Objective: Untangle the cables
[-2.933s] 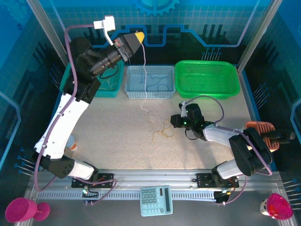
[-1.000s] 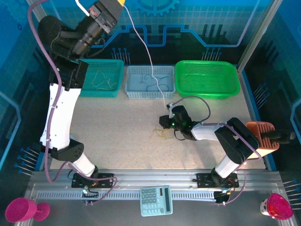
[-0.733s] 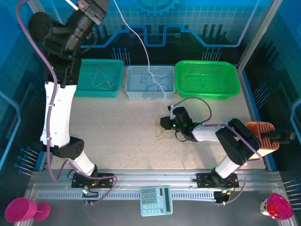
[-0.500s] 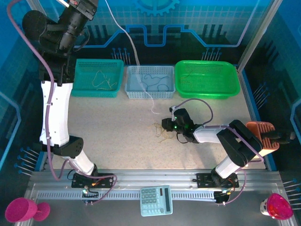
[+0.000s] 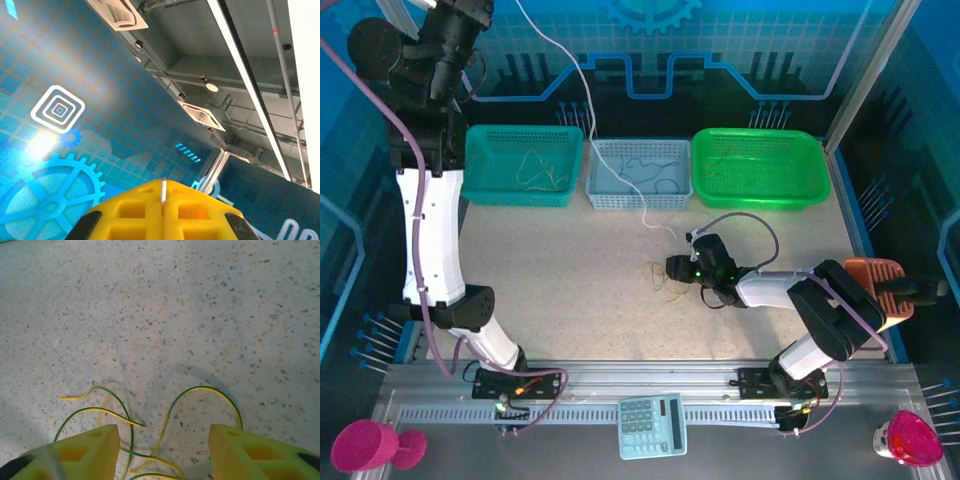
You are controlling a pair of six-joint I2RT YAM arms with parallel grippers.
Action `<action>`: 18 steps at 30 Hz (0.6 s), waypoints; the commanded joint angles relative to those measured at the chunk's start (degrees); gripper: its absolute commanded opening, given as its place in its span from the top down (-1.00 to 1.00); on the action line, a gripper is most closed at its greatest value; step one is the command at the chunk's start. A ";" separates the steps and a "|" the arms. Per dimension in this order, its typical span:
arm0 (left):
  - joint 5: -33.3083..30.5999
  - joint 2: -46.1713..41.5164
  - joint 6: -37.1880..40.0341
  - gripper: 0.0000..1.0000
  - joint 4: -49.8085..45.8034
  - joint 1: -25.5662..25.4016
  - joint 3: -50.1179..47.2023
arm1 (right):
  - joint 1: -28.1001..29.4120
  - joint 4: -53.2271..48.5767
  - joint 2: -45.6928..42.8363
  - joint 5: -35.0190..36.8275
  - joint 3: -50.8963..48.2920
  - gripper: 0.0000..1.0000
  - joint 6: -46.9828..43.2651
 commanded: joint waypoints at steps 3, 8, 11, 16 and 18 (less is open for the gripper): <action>-2.06 1.61 -1.65 1.00 2.90 2.02 3.00 | -0.40 -2.13 -2.09 1.80 -0.97 -0.05 -0.37; -2.59 2.85 -1.47 1.00 3.16 3.52 4.84 | -0.48 -3.17 -2.49 2.29 -0.97 -0.31 -0.50; -3.34 3.11 0.41 1.00 3.28 4.29 4.76 | -0.55 -3.42 -2.95 1.87 -0.89 -0.31 -0.58; -5.28 3.53 5.47 1.00 2.98 5.74 4.37 | -0.67 -5.15 -4.83 -0.06 0.20 -0.39 -1.11; -5.98 4.05 7.03 1.00 3.24 6.29 4.14 | -0.80 -5.66 -5.98 -0.65 1.00 -0.48 -1.53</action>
